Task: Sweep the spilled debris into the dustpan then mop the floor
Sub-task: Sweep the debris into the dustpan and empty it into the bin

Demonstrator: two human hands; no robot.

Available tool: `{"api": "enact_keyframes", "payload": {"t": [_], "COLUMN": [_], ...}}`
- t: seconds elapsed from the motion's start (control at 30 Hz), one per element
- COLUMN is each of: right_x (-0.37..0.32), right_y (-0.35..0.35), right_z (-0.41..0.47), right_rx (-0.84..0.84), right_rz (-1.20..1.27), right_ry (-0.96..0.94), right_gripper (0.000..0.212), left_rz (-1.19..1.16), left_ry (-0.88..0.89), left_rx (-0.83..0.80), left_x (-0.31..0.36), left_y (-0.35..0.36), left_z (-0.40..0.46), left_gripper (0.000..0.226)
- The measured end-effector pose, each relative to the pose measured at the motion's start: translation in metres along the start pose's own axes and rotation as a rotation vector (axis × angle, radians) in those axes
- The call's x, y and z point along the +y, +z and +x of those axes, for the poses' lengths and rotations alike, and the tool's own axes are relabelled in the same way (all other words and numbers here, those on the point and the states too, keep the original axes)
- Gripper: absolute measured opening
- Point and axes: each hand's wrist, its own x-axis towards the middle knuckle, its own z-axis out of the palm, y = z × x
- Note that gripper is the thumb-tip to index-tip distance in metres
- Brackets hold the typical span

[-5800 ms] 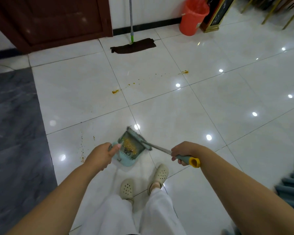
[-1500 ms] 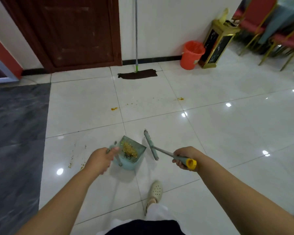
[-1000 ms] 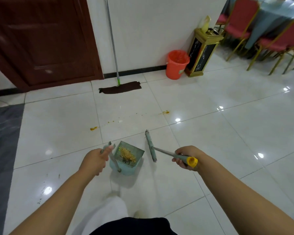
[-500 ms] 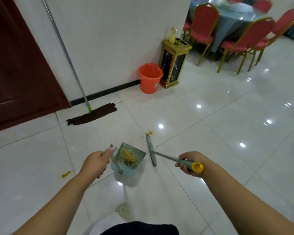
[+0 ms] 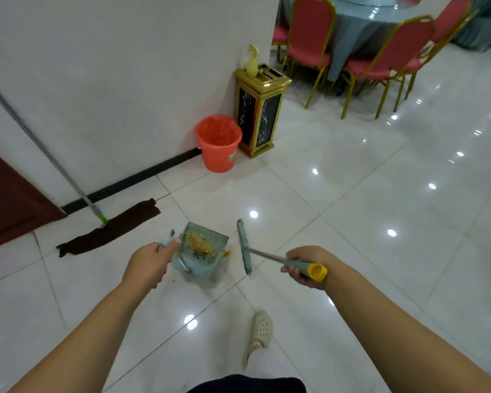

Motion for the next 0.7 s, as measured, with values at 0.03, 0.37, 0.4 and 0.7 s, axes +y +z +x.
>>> {"api": "enact_keyframes", "payload": {"t": [0.03, 0.37, 0.4, 0.7], "right_x": [-0.022, -0.212, -0.228, -0.367], "right_y": [-0.006, -0.061, -0.065, -0.076], "right_z": [0.009, 0.076, 0.083, 0.159], "right_rx": [-0.007, -0.028, -0.031, -0.015], "right_rz": [0.010, 0.041, 0.042, 0.057], "right_ry": [0.004, -0.056, -0.056, -0.090], "right_gripper": [0.017, 0.013, 0.013, 0.010], "left_rz": [0.018, 0.123, 0.120, 0.091], "left_ry": [-0.001, -0.015, -0.010, 0.083], "left_rx": [0.021, 0.194, 0.206, 0.369], "left_x": [0.015, 0.150, 0.161, 0.265], "left_y": [0.010, 0.074, 0.075, 0.072], "left_z": [0.013, 0.123, 0.133, 0.242], "left_gripper": [0.058, 0.058, 0.058, 0.064]}}
